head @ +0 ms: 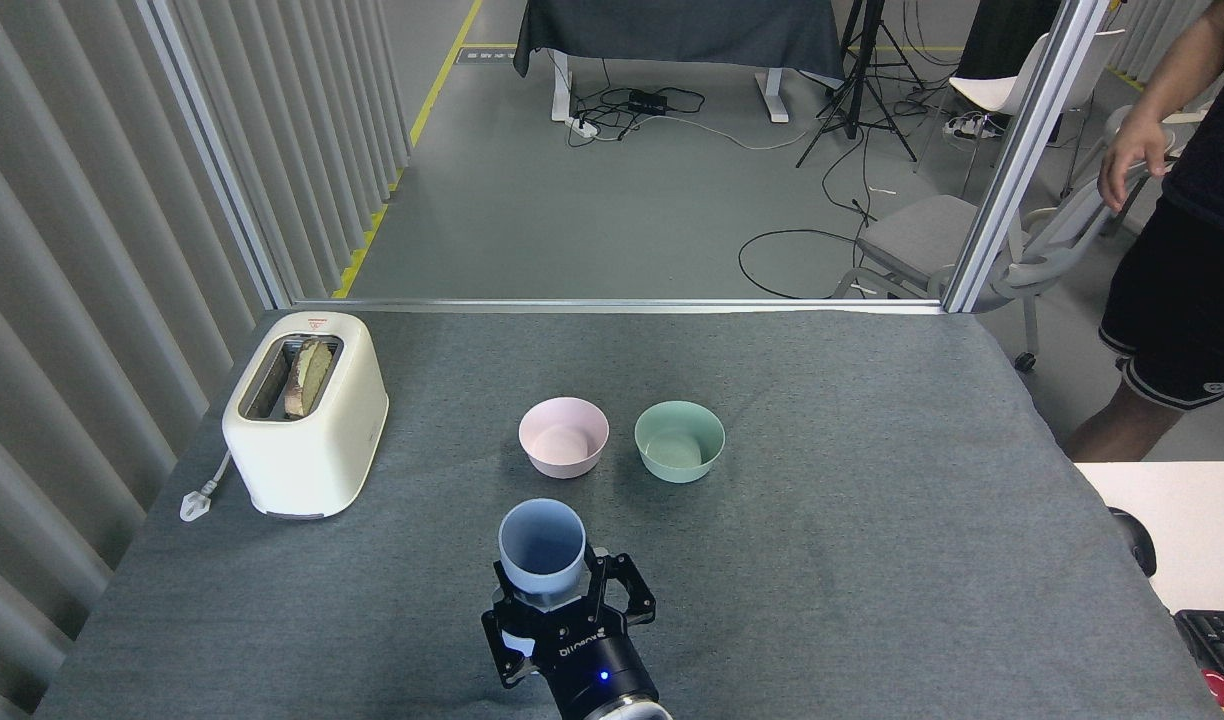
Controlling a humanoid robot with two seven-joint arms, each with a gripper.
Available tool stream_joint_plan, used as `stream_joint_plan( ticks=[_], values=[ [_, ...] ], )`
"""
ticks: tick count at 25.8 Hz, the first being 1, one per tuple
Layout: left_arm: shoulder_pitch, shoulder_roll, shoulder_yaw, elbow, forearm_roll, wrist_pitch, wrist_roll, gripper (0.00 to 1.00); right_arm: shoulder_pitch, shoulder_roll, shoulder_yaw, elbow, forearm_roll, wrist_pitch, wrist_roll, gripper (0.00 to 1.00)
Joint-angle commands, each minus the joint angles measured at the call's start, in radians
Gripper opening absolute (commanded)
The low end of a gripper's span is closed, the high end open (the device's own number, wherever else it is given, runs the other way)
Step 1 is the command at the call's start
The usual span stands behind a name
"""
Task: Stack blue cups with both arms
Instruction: 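Lower the held cup into the first cup and open the right gripper, then raise the open right gripper away from the stacked cups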
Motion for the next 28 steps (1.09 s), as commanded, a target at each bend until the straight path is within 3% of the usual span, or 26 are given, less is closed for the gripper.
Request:
stream_joint_plan(
  ticks=[1,9,11,14,16,23,28],
  values=[
    [-0.001,-0.001,0.0,0.001,0.0,0.0,0.0,1.0,-0.002,0.002,0.003,0.025,-0.002,0.0,-0.003,0.75],
    [-0.006,-0.002,0.0,0.008,0.0,0.0,0.0,1.0,-0.005,0.007,0.003,0.082,-0.004,-0.022,-0.025,0.76],
    [-0.004,-0.002,0.0,0.008,0.0,0.0,0.0,1.0,-0.005,0.007,0.003,0.085,-0.005,-0.022,-0.028,0.81],
    [-0.004,-0.002,0.0,0.008,0.0,0.0,0.0,1.0,-0.005,0.007,0.003,0.092,-0.01,-0.022,-0.034,0.99],
    [-0.004,-0.002,0.0,0.008,0.0,0.0,0.0,1.0,-0.005,0.007,0.003,0.086,-0.017,-0.022,-0.04,1.0],
    [-0.004,-0.001,0.002,0.005,0.0,0.0,0.0,1.0,-0.015,0.007,-0.031,-0.095,-0.053,-0.022,-0.25,1.0],
    [-0.002,0.001,0.005,0.005,0.0,-0.004,-0.002,1.0,0.004,-0.035,-0.232,-0.151,-0.088,-0.023,-0.258,1.0]
  ],
)
